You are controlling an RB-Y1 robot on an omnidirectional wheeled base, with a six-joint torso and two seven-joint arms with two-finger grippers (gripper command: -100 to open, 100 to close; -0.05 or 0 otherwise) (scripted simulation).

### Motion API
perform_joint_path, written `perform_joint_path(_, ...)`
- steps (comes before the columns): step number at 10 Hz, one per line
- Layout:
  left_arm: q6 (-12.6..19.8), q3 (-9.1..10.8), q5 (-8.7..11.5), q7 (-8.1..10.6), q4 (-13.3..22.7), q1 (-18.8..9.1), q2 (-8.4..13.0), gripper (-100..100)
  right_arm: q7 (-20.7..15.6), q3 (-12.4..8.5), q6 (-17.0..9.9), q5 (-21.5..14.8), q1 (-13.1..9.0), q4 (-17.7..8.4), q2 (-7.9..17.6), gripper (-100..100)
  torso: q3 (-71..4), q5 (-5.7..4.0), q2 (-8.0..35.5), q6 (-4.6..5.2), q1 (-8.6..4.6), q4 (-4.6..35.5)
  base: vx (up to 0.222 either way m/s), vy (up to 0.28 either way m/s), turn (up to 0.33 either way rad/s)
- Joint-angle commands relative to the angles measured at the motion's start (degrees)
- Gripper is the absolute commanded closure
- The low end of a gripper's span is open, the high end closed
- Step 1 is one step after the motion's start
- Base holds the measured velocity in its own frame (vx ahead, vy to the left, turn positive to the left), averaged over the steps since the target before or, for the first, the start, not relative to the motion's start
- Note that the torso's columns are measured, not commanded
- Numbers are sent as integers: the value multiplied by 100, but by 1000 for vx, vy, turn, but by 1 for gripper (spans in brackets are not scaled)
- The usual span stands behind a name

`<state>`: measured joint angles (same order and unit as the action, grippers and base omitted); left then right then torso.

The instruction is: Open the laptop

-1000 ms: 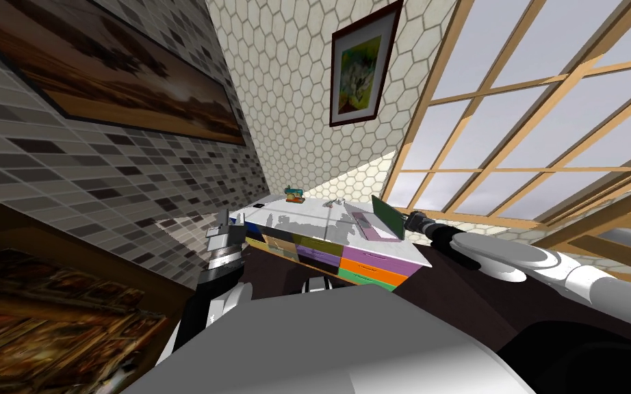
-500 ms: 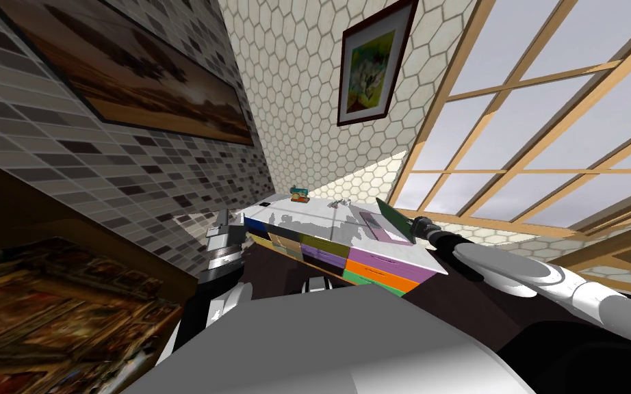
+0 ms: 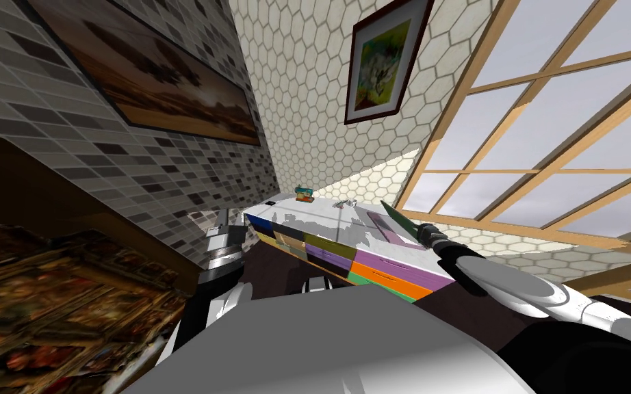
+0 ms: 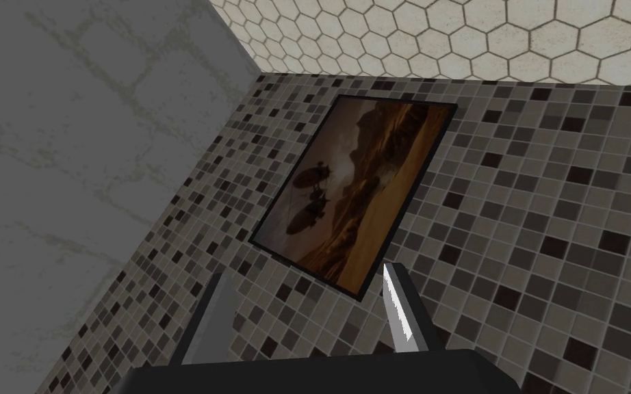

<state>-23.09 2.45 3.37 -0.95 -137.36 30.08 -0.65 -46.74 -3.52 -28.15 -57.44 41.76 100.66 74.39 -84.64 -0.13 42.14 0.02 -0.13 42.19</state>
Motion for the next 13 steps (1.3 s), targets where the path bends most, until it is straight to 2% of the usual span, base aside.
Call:
perform_joint_path(1, 0, 0, 0, 0, 0, 0, 0, 0, -228, 267, -260, -301, -106, -108, -198, 100, 3, 8, 7, 1, -1, 6, 13, 51, 54)
perform_joint_path(2, 0, 0, 0, 0, 0, 0, 0, 0, -348, 371, -414, -476, -107, -140, -300, 100, 7, 6, 11, -2, -2, 8, 11, 64, 106)
perform_joint_path(3, 0, 0, 0, 0, 0, 0, 0, 0, -259, 281, -313, -360, -57, -89, -231, 100, 7, 10, 13, -9, 11, 9, 4, 32, 23)
perform_joint_path(4, 0, 1, 0, 0, 0, 0, 0, 0, -434, 432, -517, -551, -123, -228, -417, 100, 8, 20, 18, -1, 11, 14, -2, 11, 90)
perform_joint_path(5, 0, 0, 0, 0, 0, 0, 0, 0, -323, 235, -306, -340, -44, -153, -156, -100, 11, 16, 21, -3, 11, 14, 4, 26, -62)
perform_joint_path(10, 0, 0, 0, 0, 0, 0, 0, 0, -247, -138, 35, 51, 26, -163, 385, -100, 6, 14, 13, -3, 15, 9, 4, 41, -93)
perform_joint_path(11, 0, 0, 0, 0, 0, 0, 0, 0, -222, -262, 149, 182, 49, -166, 566, -100, 6, 12, 12, -3, 12, 9, 11, 45, -100)
perform_joint_path(12, 0, 0, 0, 0, 0, 0, 0, 0, -223, -209, 77, 87, 58, -159, 460, -100, 5, 13, 12, -1, 12, 9, 6, 22, -23)
perform_joint_path(13, 0, 0, 0, 0, 0, 0, 0, 0, -218, -221, 101, 97, 57, -163, 474, 0, 8, 10, 14, -3, 6, 9, 0, 0, 0)
